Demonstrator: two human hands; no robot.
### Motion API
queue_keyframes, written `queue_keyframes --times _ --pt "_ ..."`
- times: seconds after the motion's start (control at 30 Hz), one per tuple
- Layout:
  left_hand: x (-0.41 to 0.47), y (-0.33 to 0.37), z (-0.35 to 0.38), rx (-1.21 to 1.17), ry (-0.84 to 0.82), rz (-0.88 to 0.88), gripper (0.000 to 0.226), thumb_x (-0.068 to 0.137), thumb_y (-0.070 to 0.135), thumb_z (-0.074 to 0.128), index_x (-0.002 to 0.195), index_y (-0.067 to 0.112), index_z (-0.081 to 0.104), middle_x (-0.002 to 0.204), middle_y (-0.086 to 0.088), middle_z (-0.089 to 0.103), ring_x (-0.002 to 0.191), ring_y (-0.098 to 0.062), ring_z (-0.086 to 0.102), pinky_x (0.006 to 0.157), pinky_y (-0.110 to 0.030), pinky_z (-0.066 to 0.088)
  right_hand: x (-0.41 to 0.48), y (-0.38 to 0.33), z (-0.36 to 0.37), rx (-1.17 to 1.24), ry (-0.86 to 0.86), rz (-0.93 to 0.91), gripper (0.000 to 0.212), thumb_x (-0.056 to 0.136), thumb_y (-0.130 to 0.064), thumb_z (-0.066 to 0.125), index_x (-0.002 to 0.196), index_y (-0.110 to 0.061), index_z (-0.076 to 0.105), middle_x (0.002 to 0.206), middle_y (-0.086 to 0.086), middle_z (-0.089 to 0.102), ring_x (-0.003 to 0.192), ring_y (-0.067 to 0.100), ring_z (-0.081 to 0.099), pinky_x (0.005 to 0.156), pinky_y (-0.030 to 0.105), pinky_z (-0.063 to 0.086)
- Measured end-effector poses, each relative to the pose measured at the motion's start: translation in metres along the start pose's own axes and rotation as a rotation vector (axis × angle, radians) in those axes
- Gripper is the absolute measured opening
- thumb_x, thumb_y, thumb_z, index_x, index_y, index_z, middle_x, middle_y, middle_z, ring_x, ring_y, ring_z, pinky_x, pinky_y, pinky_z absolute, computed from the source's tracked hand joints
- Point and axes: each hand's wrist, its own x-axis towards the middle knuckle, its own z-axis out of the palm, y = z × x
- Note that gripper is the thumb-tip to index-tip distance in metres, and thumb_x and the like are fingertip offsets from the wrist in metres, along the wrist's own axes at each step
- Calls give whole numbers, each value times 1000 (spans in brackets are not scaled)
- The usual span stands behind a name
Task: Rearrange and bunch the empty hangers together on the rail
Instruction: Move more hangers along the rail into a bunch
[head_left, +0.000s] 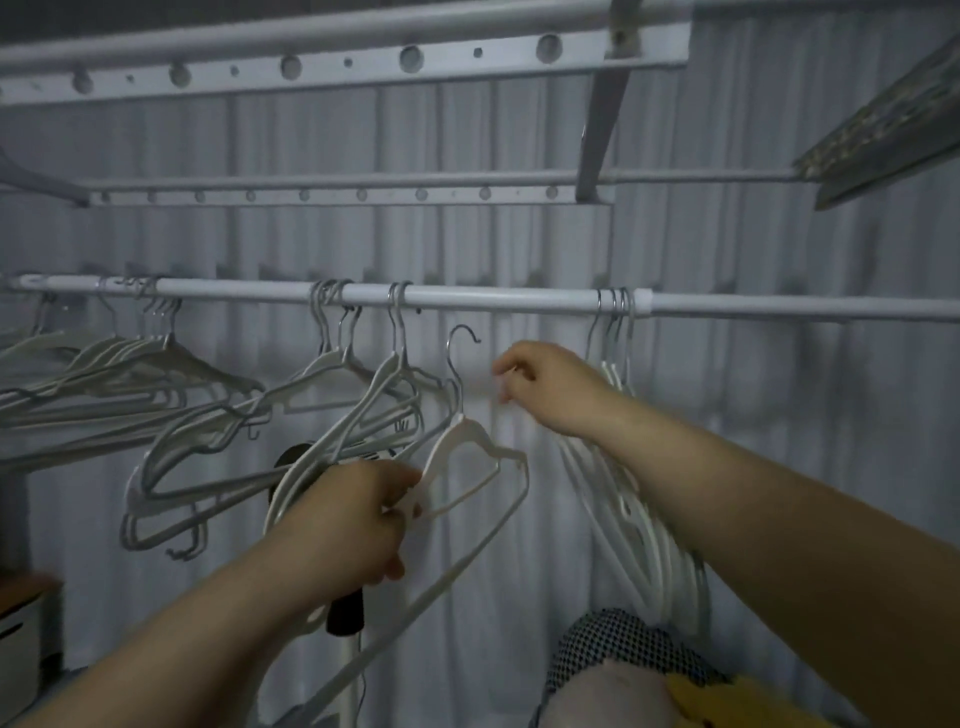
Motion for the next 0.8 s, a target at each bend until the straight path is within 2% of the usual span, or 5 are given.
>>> queue_keyframes --times 0.1,0.17,0.23,0.33,0.8 --pt "17 12 -2 95 73 21 34 84 -3 41 89 23 62 66 3 62 56 -11 65 55 -24 52 13 27 -26 -348 250 -90 35 91 -11 43 124 -11 54 134 9 51 124 25 43 104 28 28" --pt "29 23 -2 187 119 51 30 85 -1 44 97 16 65 71 3 64 60 -6 61 48 -13 43 21 44 -42 -469 339 -109 41 91 -12 44 132 -12 46 144 6 39 133 23 30 109 27 14" --pt "39 35 0 245 153 72 32 84 -2 49 108 13 63 86 -3 68 71 -14 61 57 -18 45 29 57 -51 -514 361 -82 48 91 -14 45 139 -15 37 151 5 27 139 23 19 113 29 7" --pt "52 50 7 262 160 78 35 84 -3 51 114 12 60 100 -10 67 90 -24 64 72 -30 52 37 69 -53 -551 331 -53 53 92 -17 42 143 -17 27 153 4 23 141 23 16 116 35 3" --pt "79 60 40 237 89 110 26 86 -2 42 103 8 58 100 -15 68 91 -27 66 76 -32 51 41 78 -45 -588 326 -131 59 92 -20 43 145 -17 19 155 0 16 143 23 9 117 38 -4"
